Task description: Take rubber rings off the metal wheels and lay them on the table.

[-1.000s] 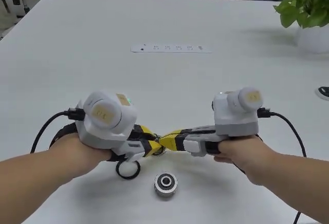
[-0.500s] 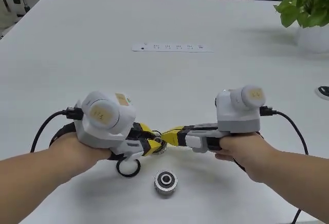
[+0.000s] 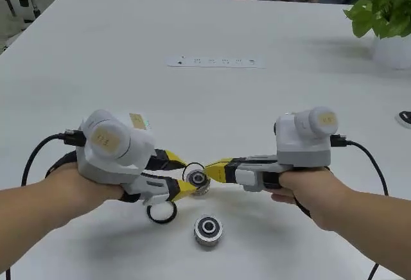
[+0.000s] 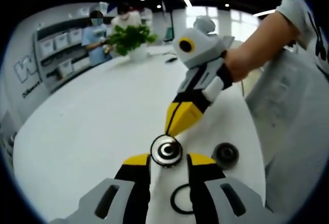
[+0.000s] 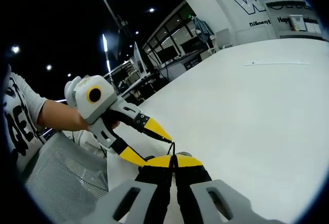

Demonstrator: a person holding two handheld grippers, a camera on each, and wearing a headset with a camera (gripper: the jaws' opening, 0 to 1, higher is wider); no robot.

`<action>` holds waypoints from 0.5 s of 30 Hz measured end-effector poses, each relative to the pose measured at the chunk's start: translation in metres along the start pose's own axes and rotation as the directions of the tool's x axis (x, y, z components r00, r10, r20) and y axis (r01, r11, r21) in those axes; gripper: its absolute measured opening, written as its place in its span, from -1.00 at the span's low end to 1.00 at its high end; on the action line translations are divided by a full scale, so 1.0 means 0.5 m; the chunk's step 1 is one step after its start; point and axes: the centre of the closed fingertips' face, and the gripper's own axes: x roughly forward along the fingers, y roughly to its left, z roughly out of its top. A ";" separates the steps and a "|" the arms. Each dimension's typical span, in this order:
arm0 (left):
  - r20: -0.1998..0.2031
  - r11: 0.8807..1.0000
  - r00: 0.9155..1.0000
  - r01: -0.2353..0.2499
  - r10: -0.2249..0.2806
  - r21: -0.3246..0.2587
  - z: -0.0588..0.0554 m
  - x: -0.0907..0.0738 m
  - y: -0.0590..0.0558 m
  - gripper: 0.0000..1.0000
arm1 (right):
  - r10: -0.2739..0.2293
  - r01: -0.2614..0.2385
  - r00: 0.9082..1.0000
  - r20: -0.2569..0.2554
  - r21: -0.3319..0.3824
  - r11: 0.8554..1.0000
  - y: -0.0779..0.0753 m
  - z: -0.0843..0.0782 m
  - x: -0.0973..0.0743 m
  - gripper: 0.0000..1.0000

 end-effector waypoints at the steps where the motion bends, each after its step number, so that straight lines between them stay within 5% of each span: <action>1: 0.002 1.000 1.000 0.000 0.000 -0.001 -0.002 -0.004 0.002 -0.39 | 0.002 -0.002 1.000 0.002 0.002 1.000 0.001 0.001 -0.001 -1.00; 15: 0.069 1.000 0.998 0.001 0.000 -0.010 0.014 -0.074 -0.016 -0.11 | 0.043 -0.043 0.999 0.030 0.011 0.999 0.033 0.019 0.004 -1.00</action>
